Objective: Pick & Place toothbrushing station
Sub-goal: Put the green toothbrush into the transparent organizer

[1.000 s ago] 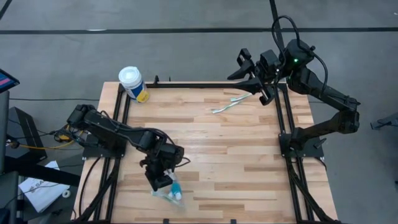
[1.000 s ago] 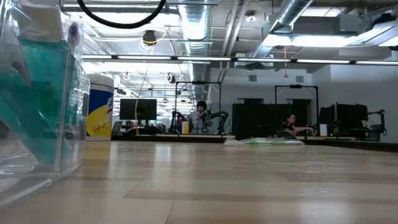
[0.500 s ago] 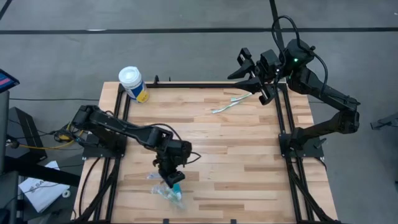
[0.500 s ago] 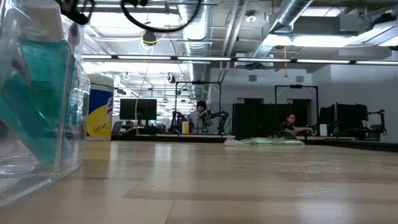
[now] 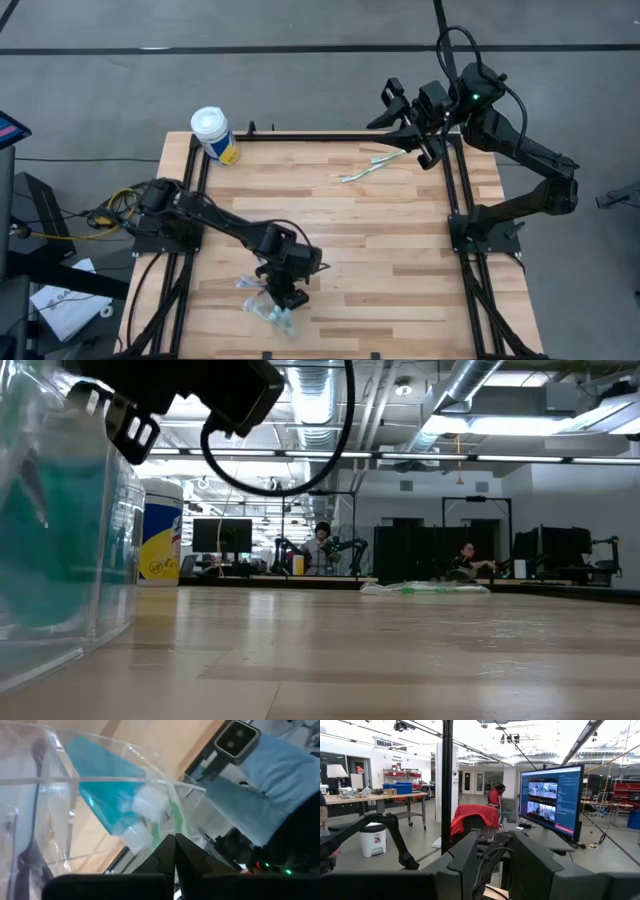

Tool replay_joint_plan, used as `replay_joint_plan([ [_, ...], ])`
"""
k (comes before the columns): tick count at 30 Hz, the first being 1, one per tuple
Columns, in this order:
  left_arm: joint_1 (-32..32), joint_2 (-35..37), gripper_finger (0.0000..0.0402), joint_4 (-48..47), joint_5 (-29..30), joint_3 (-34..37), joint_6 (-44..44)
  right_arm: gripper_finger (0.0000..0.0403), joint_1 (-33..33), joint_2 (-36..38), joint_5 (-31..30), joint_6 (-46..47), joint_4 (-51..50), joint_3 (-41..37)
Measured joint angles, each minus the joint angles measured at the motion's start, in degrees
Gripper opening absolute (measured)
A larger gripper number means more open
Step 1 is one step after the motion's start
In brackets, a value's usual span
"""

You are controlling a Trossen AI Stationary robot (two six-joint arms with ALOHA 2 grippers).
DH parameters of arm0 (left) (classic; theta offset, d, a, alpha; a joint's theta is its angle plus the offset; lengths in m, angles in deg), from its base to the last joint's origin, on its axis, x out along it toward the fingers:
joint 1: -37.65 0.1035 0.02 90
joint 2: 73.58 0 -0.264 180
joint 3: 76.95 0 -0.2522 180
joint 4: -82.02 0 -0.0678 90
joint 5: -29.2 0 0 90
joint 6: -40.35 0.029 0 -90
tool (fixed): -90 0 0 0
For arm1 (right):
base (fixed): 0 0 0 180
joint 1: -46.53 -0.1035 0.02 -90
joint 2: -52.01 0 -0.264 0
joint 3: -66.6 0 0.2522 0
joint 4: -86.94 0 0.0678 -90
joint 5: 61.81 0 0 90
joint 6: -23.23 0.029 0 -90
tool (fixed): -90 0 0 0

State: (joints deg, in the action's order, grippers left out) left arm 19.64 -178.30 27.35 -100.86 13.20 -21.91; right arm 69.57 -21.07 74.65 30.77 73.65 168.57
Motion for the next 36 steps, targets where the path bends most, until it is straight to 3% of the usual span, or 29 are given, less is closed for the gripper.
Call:
replay_joint_plan([
  [10,-0.23,0.00,0.0014,2.20,3.63,0.00,-1.01,0.0118,0.00,0.00,0.02,1.50,0.00,0.00],
  [24,-0.17,0.07,0.0138,17.09,2.32,0.02,-4.18,0.0118,0.00,0.00,0.02,1.52,-0.02,0.00],
  [31,0.17,0.82,0.0164,24.84,1.19,0.04,-6.19,0.0118,-0.02,0.00,0.20,1.08,0.00,0.00],
  [36,1.87,4.73,0.0163,30.23,9.05,0.02,-4.96,0.0118,1.10,0.00,0.22,1.02,0.16,0.00],
])
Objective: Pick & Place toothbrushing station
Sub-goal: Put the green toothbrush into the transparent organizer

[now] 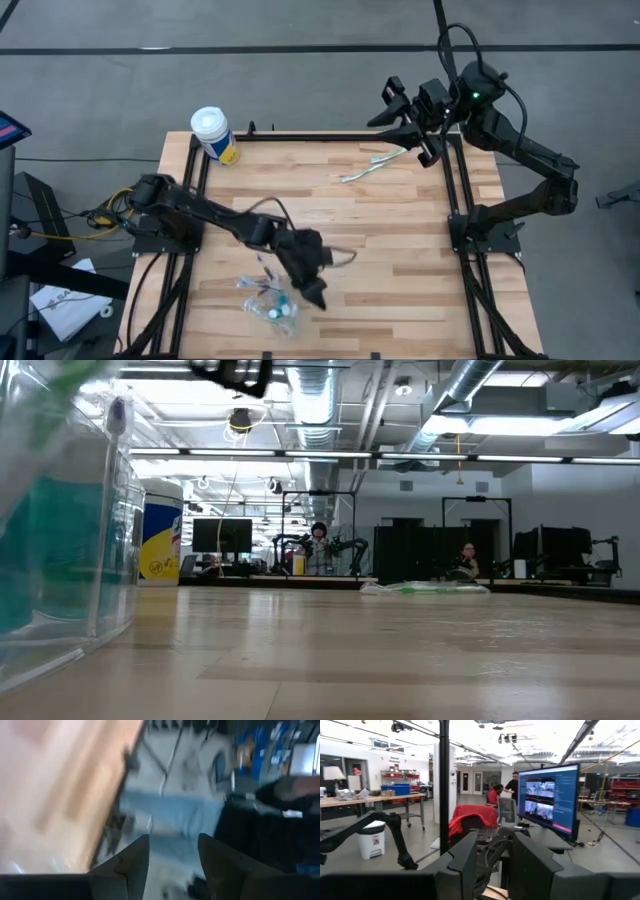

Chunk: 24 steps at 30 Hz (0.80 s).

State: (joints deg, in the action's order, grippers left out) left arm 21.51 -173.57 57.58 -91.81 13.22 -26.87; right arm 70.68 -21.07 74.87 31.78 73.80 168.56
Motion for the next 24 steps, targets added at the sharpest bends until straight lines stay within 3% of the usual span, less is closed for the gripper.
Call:
replay_joint_plan([
  [9,6.90,10.39,0.0152,1.14,18.84,0.00,15.60,0.0118,5.17,0.00,-0.72,-0.06,2.99,0.01],
  [18,18.01,17.18,0.0154,9.18,20.70,0.00,24.90,0.0118,15.58,0.00,-3.25,-0.94,-0.20,0.02],
  [24,25.82,20.42,0.0154,10.01,20.70,-0.01,29.09,0.0118,25.60,-3.12,-13.93,-15.12,-21.67,0.13],
])
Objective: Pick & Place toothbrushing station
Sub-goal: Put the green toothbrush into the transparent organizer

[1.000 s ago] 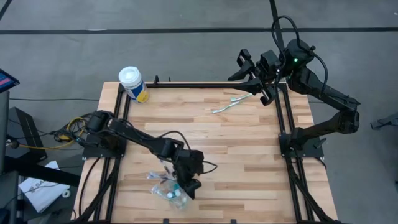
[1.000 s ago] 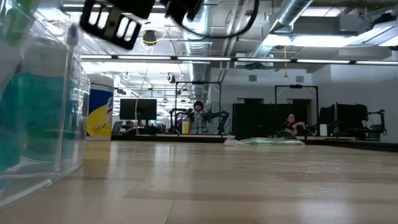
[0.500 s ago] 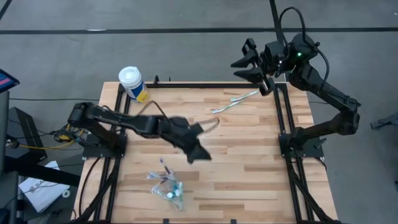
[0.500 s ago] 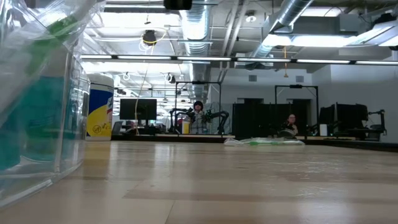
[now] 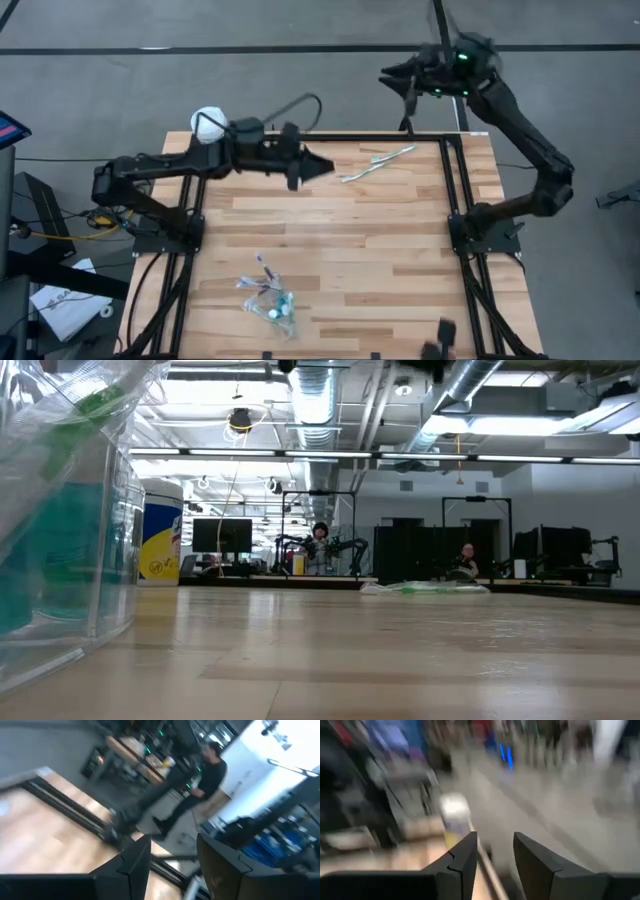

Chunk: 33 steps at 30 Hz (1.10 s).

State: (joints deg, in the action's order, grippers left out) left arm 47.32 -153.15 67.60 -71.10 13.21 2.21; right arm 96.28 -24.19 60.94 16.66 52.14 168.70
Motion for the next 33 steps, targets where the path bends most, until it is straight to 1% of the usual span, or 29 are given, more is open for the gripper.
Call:
replay_joint_plan([
  [4,4.48,1.63,0.0154,0.46,0.01,0.01,4.40,0.0118,4.26,-6.72,-2.46,-7.93,-13.78,-0.11],
  [7,8.29,2.54,0.0154,0.44,-1.72,0.01,6.27,0.0118,5.05,-12.61,-4.16,-13.18,-19.54,-0.11],
  [10,12.91,3.37,0.0154,0.26,-6.69,0.01,7.84,0.0118,5.02,-18.33,-6.66,-15.72,-20.96,-0.13],
  [14,19.03,3.90,0.0154,0.09,-13.60,0.01,9.29,0.0118,5.04,-25.13,-7.67,-15.92,-23.04,0.59],
  [16,21.68,3.96,0.0154,0.17,-16.83,0.01,9.36,0.0118,5.06,-28.58,-11.12,-16.38,-27.81,2.87],
  [18,24.29,3.96,0.0154,-0.03,-19.74,0.01,9.39,0.0118,5.03,-31.76,-15.26,-18.55,-34.77,5.69],
  [20,26.27,3.79,0.0154,-0.06,-21.38,0.01,9.58,0.0118,5.03,-34.69,-17.92,-20.28,-40.82,8.16],
  [22,27.98,3.52,0.0154,-0.52,-22.71,0.01,10.30,0.0118,5.07,-36.27,-18.33,-19.30,-43.08,8.90],
  [24,29.27,3.24,0.0154,-0.59,-24.22,0.01,11.17,0.0118,5.36,-36.33,-18.83,-18.57,-43.38,9.00],
  [27,30.64,3.07,0.0154,-0.65,-25.71,0.01,11.33,0.0118,5.44,-36.26,-21.21,-19.70,-44.84,9.08],
  [33,31.29,3.06,0.0154,-0.43,-26.09,1.18,12.62,0.0118,4.90,-36.47,-22.16,-21.00,-44.58,8.98],
])
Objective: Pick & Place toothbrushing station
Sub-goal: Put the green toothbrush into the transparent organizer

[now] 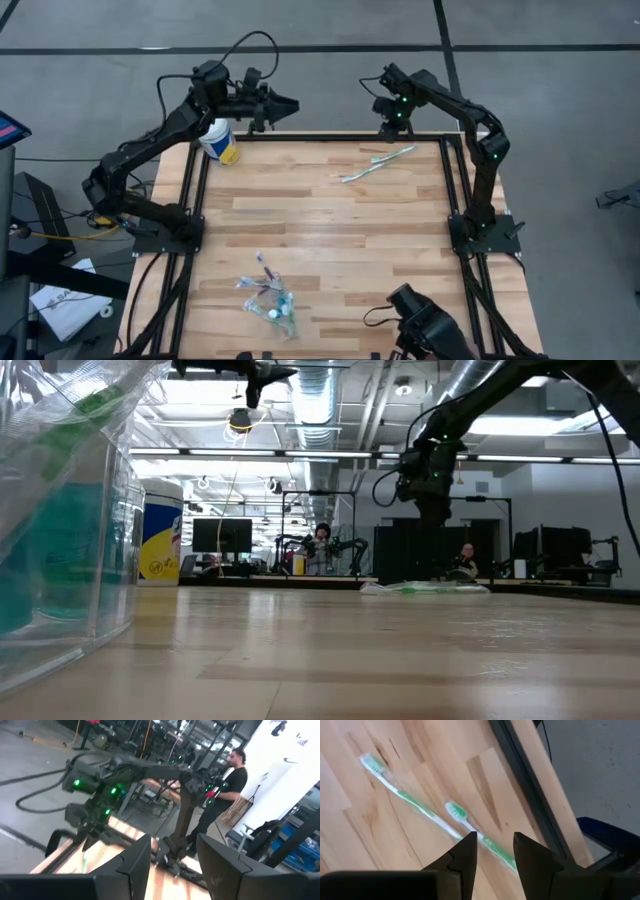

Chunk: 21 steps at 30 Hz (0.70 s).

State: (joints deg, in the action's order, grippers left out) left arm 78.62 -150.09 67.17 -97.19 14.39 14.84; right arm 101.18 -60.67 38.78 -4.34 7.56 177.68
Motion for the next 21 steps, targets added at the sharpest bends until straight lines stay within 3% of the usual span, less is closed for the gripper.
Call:
replay_joint_plan([
  [11,-0.37,0.11,0.0154,0.06,-3.61,5.30,0.04,0.0118,-5.06,-0.16,-0.30,0.94,2.66,-6.23],
  [21,-0.39,0.11,0.0154,0.08,-7.18,5.65,2.61,0.0118,-3.77,-0.25,-0.59,6.27,4.55,-6.97],
])
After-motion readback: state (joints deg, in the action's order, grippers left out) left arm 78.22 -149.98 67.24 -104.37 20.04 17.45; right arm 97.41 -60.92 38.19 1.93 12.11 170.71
